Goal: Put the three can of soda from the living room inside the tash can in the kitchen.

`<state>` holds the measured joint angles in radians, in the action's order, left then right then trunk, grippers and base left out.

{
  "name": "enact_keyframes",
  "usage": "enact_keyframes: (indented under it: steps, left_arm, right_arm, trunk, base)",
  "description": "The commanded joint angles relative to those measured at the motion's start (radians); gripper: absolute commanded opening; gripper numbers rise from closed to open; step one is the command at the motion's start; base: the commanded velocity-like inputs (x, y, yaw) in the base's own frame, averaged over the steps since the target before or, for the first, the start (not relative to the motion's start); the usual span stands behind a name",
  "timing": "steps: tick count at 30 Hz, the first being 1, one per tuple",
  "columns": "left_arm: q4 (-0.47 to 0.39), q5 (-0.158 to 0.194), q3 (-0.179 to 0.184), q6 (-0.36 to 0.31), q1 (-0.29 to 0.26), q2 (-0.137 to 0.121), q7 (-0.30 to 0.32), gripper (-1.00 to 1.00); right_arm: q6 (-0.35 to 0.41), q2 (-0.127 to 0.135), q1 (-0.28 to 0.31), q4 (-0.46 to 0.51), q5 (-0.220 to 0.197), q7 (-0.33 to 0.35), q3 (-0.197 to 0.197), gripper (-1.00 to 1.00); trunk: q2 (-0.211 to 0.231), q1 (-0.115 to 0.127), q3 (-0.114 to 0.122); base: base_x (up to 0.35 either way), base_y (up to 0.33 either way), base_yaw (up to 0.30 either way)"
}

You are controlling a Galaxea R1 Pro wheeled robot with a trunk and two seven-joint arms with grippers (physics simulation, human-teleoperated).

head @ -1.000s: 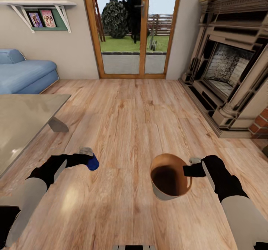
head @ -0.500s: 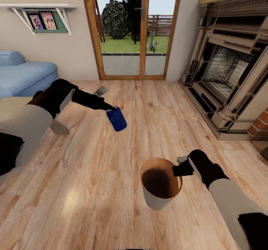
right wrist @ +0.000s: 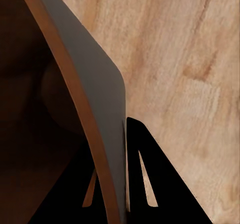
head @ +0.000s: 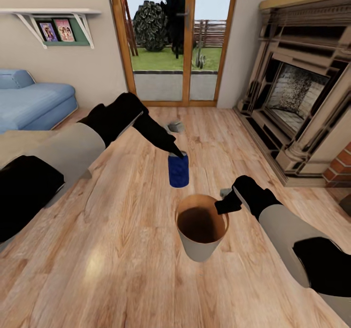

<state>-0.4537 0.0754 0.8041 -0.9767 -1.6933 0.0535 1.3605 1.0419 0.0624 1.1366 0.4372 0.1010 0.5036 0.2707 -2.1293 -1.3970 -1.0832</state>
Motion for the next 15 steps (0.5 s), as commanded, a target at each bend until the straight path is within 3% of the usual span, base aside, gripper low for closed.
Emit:
enact_keyframes:
  steps: [1, 5, 15]
  left_arm:
    - [-0.001, 0.0, 0.016, 0.002, 0.001, 0.003, -0.001, -1.0]
    - [-0.004, 0.001, 0.047, 0.003, 0.005, 0.012, -0.019, -1.0]
    - [-0.007, 0.004, 0.058, 0.011, 0.019, 0.035, -0.057, -1.0]
  right_arm:
    - [0.005, -0.005, 0.002, -0.002, -0.023, 0.007, -0.001, -1.0]
    - [0.005, -0.015, 0.014, -0.005, -0.022, 0.007, 0.005, -1.0]
    - [0.005, -0.056, 0.043, -0.008, -0.021, 0.009, 0.007, -1.0]
  trunk:
    - [0.007, 0.004, 0.003]
    - [0.035, 0.019, 0.016]
    - [0.105, 0.058, 0.047]
  base:
    - [0.0, 0.0, 0.0]
    - [0.0, 0.0, 0.0]
    - [0.0, 0.0, 0.0]
